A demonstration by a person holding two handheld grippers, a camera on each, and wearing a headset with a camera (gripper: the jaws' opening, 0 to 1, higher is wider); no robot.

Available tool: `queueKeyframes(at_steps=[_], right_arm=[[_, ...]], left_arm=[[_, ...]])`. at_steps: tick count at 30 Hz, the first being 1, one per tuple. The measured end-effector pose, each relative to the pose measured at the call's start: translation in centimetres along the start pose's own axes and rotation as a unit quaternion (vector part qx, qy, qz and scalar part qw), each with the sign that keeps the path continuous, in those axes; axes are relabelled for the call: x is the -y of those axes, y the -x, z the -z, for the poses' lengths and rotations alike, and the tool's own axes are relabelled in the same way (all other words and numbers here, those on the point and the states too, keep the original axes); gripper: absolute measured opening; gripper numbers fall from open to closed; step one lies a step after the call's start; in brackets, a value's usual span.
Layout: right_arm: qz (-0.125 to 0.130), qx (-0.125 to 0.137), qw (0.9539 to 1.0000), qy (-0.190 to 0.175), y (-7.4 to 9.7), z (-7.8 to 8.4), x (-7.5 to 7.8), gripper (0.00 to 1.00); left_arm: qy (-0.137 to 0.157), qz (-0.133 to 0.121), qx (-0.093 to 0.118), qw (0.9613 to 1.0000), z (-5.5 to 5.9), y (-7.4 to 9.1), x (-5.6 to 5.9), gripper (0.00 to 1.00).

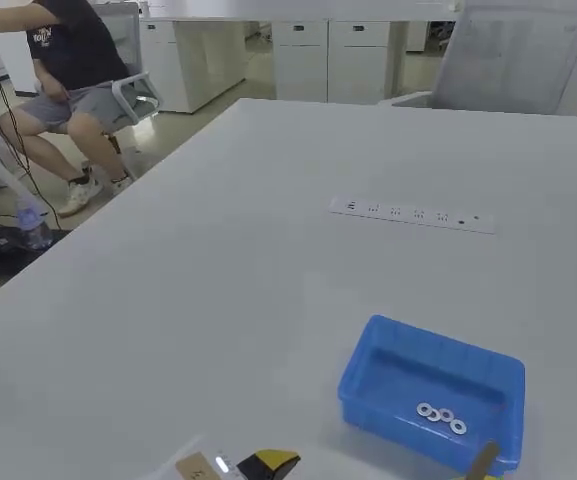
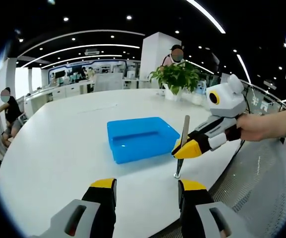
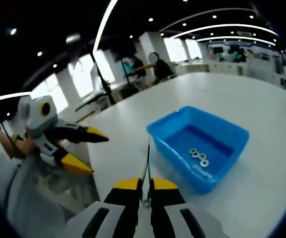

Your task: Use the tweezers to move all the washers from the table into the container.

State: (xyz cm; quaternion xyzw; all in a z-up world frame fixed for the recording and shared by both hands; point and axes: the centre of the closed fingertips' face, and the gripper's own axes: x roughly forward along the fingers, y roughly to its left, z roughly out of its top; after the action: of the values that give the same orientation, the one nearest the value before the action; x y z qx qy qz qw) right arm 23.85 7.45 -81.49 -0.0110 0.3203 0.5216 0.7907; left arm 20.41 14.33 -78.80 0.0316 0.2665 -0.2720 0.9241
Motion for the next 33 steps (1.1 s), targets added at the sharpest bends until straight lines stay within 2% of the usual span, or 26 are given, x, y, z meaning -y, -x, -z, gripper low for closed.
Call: queueKeyframes(at_steps=[11,17,21,22,24,26,28,30,31,32,33], right_arm=[[-0.007,-0.004,1.0,0.005,-0.3,0.5,-0.2,0.05],[-0.014,-0.009,0.9992,0.037,-0.4,0.5,-0.7,0.05],[-0.021,-0.018,0.9962,0.083,-0.3,0.6,-1.3,0.05],[-0.026,-0.022,0.9942,0.103,-0.3,0.8,-1.6,0.05],[-0.031,-0.026,0.992,0.119,-0.3,0.9,-2.0,0.05],[-0.035,-0.033,0.9876,0.15,-0.3,1.0,-2.4,0.05],[-0.042,-0.04,0.9807,0.187,-0.3,1.2,-2.8,0.05],[-0.039,-0.053,0.9709,0.23,-0.3,1.4,-2.9,0.04],[-0.039,-0.062,0.9634,0.258,-0.2,1.6,-3.0,0.04],[-0.042,-0.066,0.9619,0.262,-0.2,1.7,-3.1,0.04],[-0.048,-0.071,0.9566,0.278,-0.2,1.8,-3.4,0.03]], left_arm=[[-0.001,0.0,0.0,1.0,0.0,0.0,0.0,0.49],[-0.001,0.0,0.0,1.0,0.1,0.0,-0.1,0.49],[-0.001,0.0,0.0,1.0,0.1,0.0,-0.1,0.49],[-0.001,0.0,0.0,1.0,0.1,0.0,0.0,0.48],[-0.001,-0.001,-0.001,1.0,0.1,0.0,0.0,0.48],[-0.001,0.0,-0.001,1.0,0.1,0.0,0.0,0.48],[-0.001,0.0,0.0,1.0,0.1,0.0,-0.1,0.48],[-0.001,-0.001,-0.001,1.0,0.1,0.0,-0.1,0.48],[-0.001,0.0,-0.001,1.0,0.1,0.0,-0.1,0.48],[0.0,0.0,-0.001,1.0,0.1,0.0,-0.1,0.48],[-0.001,-0.001,-0.001,1.0,0.1,0.0,-0.1,0.48]])
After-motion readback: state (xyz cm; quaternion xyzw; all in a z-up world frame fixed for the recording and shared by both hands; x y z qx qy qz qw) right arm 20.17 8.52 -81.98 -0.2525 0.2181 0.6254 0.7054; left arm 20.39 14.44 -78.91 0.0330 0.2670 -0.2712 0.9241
